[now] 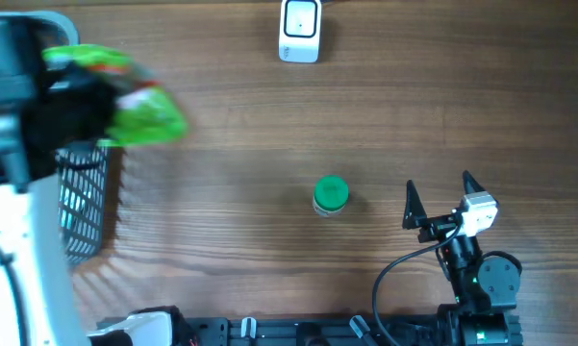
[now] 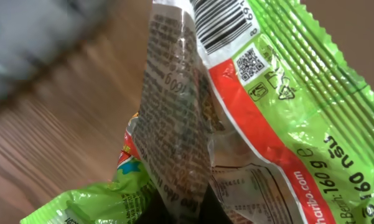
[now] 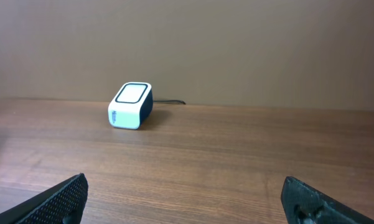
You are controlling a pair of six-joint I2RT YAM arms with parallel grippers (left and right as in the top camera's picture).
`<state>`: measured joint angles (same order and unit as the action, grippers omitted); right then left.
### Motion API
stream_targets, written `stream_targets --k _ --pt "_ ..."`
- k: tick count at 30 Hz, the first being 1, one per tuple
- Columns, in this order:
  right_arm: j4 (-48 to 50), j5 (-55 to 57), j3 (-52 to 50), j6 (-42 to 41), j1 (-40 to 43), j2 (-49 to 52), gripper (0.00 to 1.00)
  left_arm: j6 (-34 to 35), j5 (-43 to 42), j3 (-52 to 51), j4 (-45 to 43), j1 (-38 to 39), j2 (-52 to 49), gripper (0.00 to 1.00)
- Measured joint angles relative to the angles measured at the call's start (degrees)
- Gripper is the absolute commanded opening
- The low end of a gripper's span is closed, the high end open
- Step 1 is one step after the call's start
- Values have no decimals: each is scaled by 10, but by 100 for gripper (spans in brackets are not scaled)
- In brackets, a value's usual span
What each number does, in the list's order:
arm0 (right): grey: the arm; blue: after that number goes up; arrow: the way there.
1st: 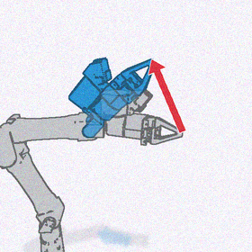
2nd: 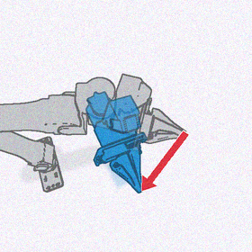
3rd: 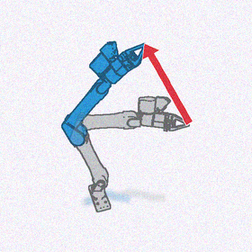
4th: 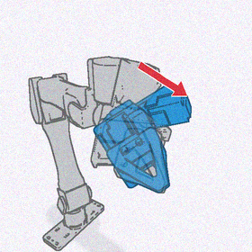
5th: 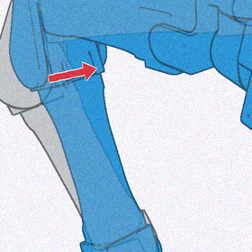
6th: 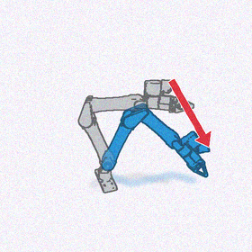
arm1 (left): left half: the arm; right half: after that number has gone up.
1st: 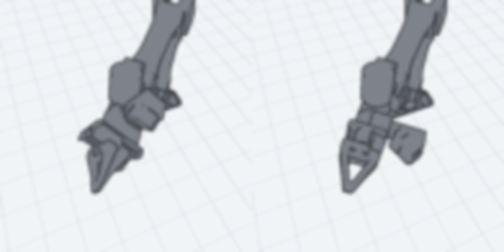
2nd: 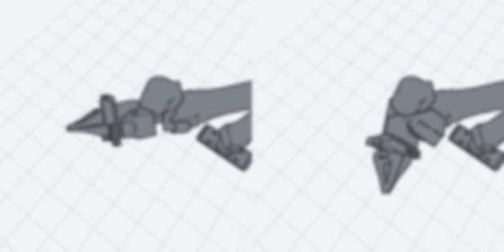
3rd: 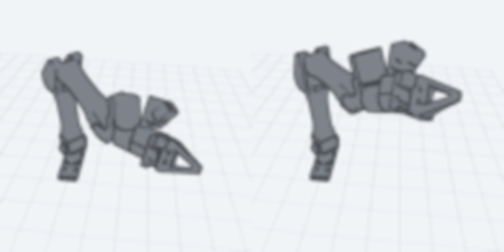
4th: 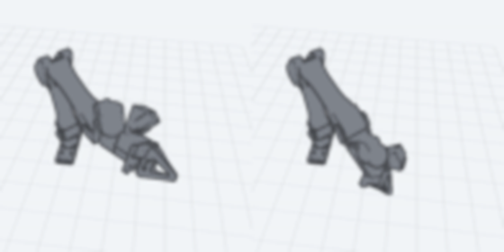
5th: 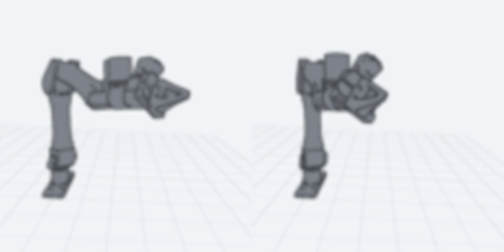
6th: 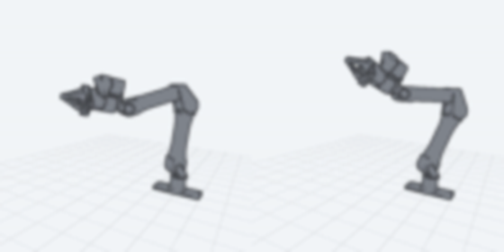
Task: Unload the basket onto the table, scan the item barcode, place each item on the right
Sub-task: 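Lift the green snack bag and place it left of the jar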
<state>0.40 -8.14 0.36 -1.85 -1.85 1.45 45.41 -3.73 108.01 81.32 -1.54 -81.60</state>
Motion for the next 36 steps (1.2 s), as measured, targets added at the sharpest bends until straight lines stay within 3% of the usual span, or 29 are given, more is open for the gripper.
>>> stream_targets --k 5,8,13,15,16,17,19,20,22,24,25,28,29,36 --pt "0 0 0 0 0 1 100 60 37 -121 -48 164 -6 4" --pt "0 0 0 0 0 1 100 104 50 -257 -166 259 -20 4" --pt "0 0 0 0 0 1 100 173 56 -446 -356 348 -43 6" --pt "0 0 0 0 0 1 100 192 55 -494 -397 373 -59 18" --pt "0 0 0 0 0 1 100 203 56 -520 -415 387 -71 39" --pt "0 0 0 0 0 1 100 208 55 -534 -421 394 -79 52" --pt "0 0 0 0 0 1 100 218 55 -548 -424 404 -97 94" --pt "0 0 0 0 0 1 100 219 56 -548 -424 406 -101 100" --pt "0 0 0 0 0 1 100 220 58 -548 -426 406 -103 100" --pt "0 0 0 0 0 1 100 216 61 -545 -419 401 -102 95" --pt "0 0 0 0 0 1 100 213 62 -542 -410 396 -102 84" --pt "0 0 0 0 0 1 100 203 65 -517 -367 373 -98 13" --pt "0 0 0 0 0 1 100 194 66 -503 -351 364 -94 4" --pt "0 0 0 0 0 1 100 176 47 -446 -336 362 -57 4"
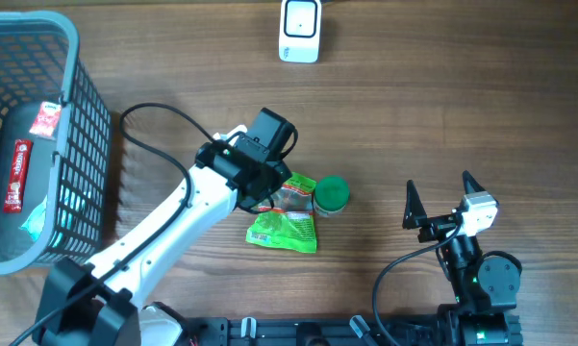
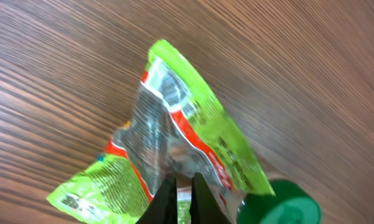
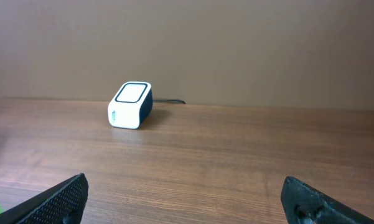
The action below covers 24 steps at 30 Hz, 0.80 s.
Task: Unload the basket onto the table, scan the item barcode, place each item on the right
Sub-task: 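Lift the green snack bag and place it left of the jar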
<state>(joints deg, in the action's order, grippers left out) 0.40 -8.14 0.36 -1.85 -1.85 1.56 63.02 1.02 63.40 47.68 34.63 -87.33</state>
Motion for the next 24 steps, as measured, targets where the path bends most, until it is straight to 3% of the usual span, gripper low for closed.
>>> stream_targets --k 9,14,24 --pt "0 0 0 0 0 0 100 -2 -16 0 13 50 -52 5" --pt "0 0 0 0 0 0 100 -2 -16 0 30 70 -117 10" --pt "0 0 0 0 0 0 100 -1 -10 7 31 63 -162 13"
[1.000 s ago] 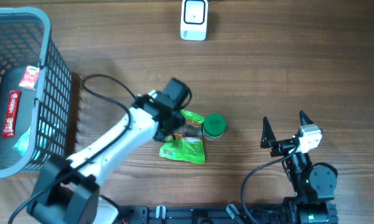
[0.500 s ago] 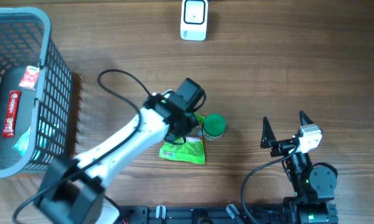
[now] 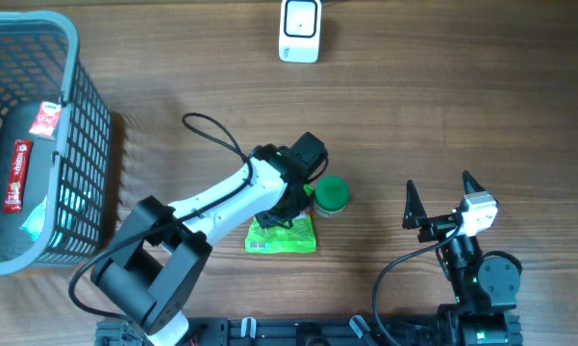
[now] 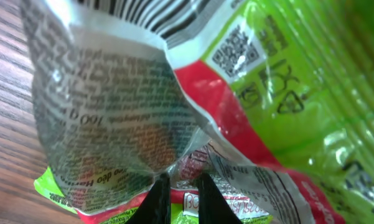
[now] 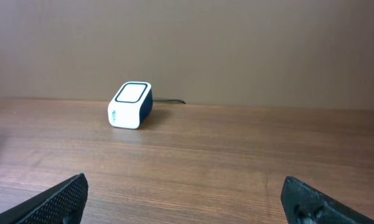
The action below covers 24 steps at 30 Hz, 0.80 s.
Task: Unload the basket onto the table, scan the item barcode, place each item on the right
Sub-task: 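Lift the green snack bag and place it left of the jar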
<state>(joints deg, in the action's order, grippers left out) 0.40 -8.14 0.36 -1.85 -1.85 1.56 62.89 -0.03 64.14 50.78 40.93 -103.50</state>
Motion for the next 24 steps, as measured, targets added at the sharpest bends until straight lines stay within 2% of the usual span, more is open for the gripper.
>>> stream_targets --k 2,4,6,7,8,12,18,20,24 --pt "0 0 0 0 0 0 100 -1 4 1 2 -19 0 14" --pt "0 0 0 0 0 0 100 -8 11 8 15 -41 0 25" --pt "0 0 0 0 0 0 100 -27 23 30 55 -72 2 49" --pt "0 0 0 0 0 0 100 -31 25 37 67 -78 3 94" --pt "0 0 0 0 0 0 100 -43 41 66 100 -90 15 100" --pt "0 0 0 0 0 0 100 -58 103 187 221 -89 77 100" --pt "0 0 0 0 0 0 100 -83 187 369 279 -110 217 100" --pt "0 0 0 0 0 0 100 -90 205 402 281 -150 256 100" --pt "0 0 0 0 0 0 100 -99 226 420 285 -297 316 100"
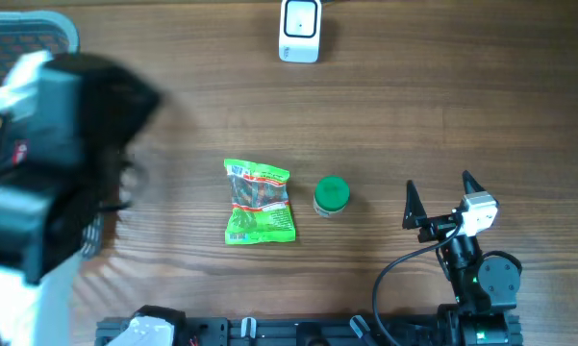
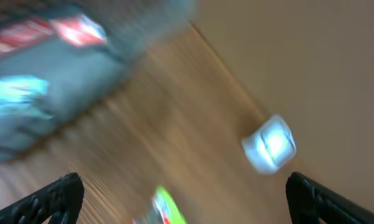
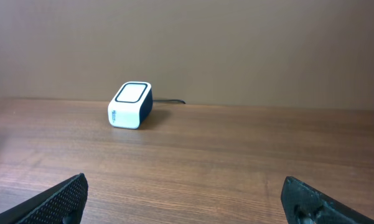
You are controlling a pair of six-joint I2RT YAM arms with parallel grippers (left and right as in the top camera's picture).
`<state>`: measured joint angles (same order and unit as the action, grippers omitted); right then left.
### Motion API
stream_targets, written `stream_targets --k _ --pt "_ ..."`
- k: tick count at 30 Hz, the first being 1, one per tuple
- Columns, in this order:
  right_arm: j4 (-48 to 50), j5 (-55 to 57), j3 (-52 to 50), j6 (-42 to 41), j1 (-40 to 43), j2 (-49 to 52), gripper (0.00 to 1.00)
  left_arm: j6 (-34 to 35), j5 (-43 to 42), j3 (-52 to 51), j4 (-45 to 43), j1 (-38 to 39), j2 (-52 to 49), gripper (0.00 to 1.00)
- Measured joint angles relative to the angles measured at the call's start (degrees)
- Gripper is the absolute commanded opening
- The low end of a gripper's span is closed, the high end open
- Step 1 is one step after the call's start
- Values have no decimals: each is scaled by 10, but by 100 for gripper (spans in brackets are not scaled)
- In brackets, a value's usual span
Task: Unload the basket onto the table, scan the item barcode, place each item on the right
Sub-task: 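Lift the green snack bag and place it left of the jar, then reach into the basket and grasp the white-blue packet with left gripper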
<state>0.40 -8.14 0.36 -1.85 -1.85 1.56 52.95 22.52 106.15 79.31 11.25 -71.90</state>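
Note:
A green snack bag [image 1: 259,202] lies flat on the table, just left of a green-capped jar [image 1: 331,195]; no barcode can be made out on its upper face. The white scanner [image 1: 300,29] stands at the far edge and also shows as the scanner [image 3: 130,105] in the right wrist view. My left arm [image 1: 67,125] is a blurred mass high at the left. My left gripper [image 2: 183,186] is open and holds nothing, with the blurred bag [image 2: 168,208] below it. My right gripper [image 1: 440,199] rests open at the front right.
A grey wire basket [image 1: 38,21] with several packets stands at the far left, mostly hidden by my left arm, and shows blurred as the basket [image 2: 50,62] in the left wrist view. The scanner's cable runs off the far edge.
My left gripper was shut on the bag, low beside the jar. Now the bag lies free on the table, and the gripper is open, raised at the left by the basket.
First my left gripper held the green bag high at the left, by the basket. Then it held the bag over the table's middle beside the jar, then low against the table. Now the bag lies there alone. The right arm never moved.

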Motion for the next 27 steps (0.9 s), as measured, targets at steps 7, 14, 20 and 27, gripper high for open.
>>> stream_targets --k 7,14,20,27 --pt "0 0 0 0 0 0 100 -24 -42 0 7 -308 -27 100" --pt "0 0 0 0 0 0 100 -47 -159 0 41 -495 -234 100" --pt "0 0 0 0 0 0 100 -68 -181 -2 60 -521 -407 100" --pt "0 0 0 0 0 0 100 -77 -183 -5 54 -507 -535 100"
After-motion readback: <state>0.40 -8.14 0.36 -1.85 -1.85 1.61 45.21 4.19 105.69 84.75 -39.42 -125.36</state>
